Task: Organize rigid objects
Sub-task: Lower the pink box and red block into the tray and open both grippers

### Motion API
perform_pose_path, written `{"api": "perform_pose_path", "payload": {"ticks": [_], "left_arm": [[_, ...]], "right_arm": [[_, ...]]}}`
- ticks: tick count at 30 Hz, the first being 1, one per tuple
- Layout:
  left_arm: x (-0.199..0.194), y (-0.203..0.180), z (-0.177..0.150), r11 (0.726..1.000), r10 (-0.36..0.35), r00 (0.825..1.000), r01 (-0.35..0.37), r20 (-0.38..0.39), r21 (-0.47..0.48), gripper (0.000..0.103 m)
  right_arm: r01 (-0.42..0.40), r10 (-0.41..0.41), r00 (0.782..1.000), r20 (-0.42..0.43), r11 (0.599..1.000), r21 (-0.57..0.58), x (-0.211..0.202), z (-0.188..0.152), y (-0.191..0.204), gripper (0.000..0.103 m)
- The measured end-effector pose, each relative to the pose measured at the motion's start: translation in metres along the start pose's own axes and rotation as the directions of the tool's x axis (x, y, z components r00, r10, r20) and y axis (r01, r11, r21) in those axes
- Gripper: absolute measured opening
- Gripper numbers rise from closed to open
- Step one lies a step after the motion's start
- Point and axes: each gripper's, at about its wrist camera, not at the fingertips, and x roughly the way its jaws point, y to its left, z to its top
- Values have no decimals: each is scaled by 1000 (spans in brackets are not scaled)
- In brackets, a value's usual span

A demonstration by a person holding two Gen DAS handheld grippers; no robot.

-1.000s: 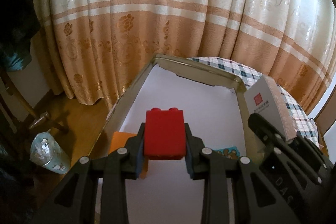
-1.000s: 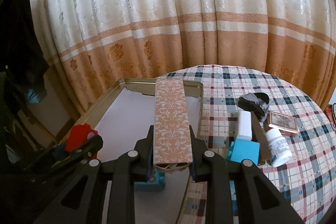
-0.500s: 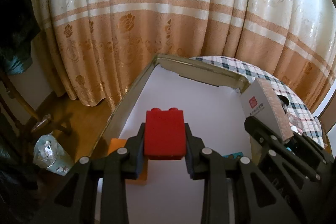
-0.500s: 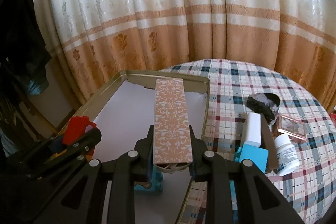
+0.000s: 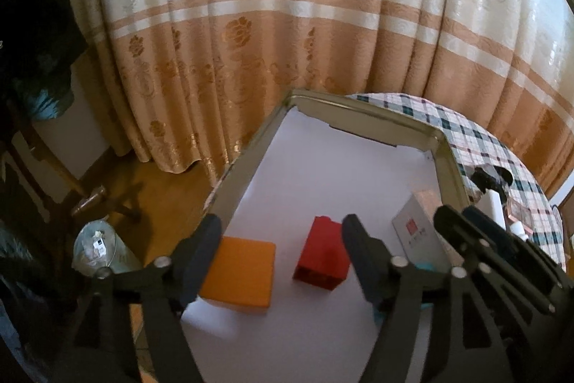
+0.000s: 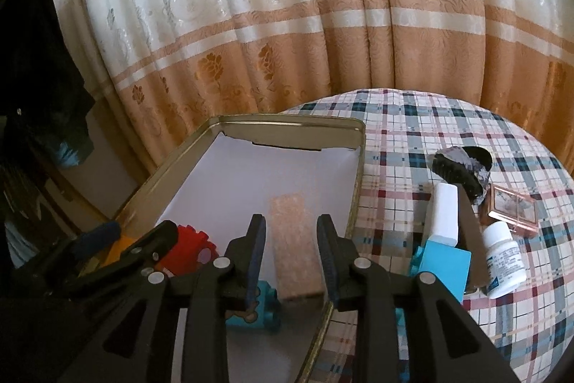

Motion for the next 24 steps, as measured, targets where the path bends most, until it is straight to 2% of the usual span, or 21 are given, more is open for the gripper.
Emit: {"api": "perform_pose_path", "payload": {"ticks": [3,8,10,12,13,19,24], "left_arm": [[0,1,0,1000,-9,1000,9,-3,-13,81],[-5,2,0,999,-34,999,34,7,-29,94],[-8,3,-1,999,-26,999,27,23,-38,101],[-12,3,-2,999,-9,999,11,50,-44,102],[-14,2,-2,999,-10,998,13,59,-44,102],[-19,-4,-7,998,-14,997,18,81,-54,103],[-26,-14,-14,999,11,993,-8,115,-31,103]], "right_arm": [[6,-7,1000,19,1000,15,-6,0,-3,35],[18,-23,995,96,998,54,-25,-5,-10,47],[25,-34,992,120,997,78,-31,-6,-15,60],[29,-44,987,157,995,98,-39,-8,-20,72],[35,-54,982,183,994,105,-45,-9,-22,75],[114,-139,960,242,987,113,-64,-11,-32,75],[184,-216,948,234,971,150,-69,-19,-53,75]]}}
